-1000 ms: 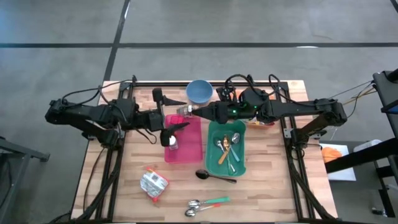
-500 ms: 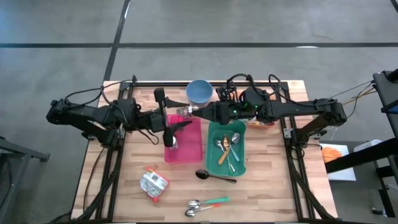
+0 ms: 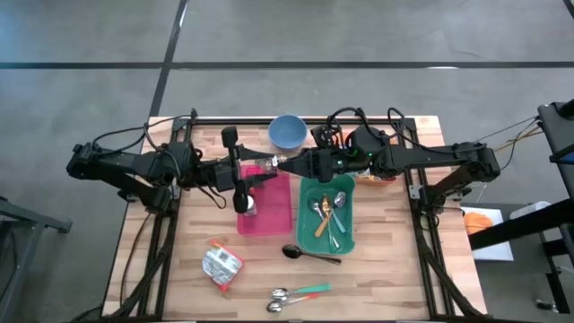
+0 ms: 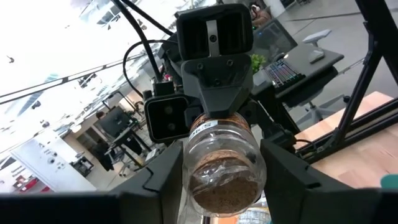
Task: Pick & Place Food Item
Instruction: Put the brown spice bottle into the red bin
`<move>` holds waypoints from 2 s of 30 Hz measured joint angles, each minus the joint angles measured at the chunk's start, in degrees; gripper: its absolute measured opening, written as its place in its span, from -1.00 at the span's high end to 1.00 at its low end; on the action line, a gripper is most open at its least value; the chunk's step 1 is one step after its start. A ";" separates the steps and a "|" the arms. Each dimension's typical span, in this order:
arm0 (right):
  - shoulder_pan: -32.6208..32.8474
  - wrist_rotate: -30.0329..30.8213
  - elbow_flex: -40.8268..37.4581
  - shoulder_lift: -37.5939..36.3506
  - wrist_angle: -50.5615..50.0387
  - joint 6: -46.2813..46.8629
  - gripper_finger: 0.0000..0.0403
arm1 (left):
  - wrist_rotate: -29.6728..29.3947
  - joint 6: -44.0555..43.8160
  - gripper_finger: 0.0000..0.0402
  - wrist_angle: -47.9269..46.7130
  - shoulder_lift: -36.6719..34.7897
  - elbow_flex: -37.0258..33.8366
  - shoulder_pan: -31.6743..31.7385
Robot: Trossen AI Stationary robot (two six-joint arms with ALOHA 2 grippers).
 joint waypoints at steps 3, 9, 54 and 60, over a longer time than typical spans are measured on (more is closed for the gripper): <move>0.00 0.00 0.00 0.00 0.00 -0.58 0.09 | 0.08 0.00 0.19 -0.08 0.00 0.00 -0.04; -0.05 0.47 0.00 0.00 0.23 -1.15 -0.35 | 0.66 -0.94 0.19 -1.00 -0.02 0.00 -0.15; -2.16 0.20 -0.02 -5.74 -14.72 -8.27 -0.70 | 19.10 -19.22 0.19 -63.37 15.35 7.50 0.57; -2.16 0.22 -0.04 -6.01 -17.66 -8.90 -0.70 | 19.02 -11.59 0.19 -64.45 20.64 7.50 0.57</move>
